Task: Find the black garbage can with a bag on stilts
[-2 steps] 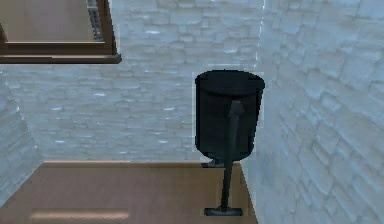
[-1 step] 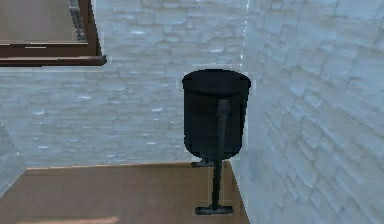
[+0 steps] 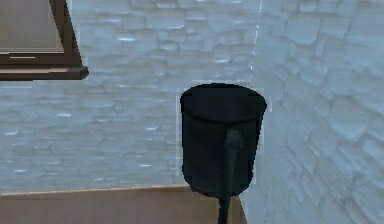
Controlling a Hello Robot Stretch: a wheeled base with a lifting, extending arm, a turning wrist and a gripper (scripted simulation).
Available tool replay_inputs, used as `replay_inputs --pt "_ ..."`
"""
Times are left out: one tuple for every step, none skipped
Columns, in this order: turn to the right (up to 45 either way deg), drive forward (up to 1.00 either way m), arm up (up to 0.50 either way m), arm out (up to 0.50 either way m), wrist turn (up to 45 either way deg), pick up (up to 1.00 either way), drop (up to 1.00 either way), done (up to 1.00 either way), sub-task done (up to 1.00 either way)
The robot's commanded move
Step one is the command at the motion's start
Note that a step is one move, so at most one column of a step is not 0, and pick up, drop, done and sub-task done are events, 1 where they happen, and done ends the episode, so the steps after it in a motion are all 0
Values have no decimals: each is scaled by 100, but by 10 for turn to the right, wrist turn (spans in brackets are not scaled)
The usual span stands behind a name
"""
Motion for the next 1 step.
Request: replay_inputs --pt "0 0 0 0 0 0 0 100 0"
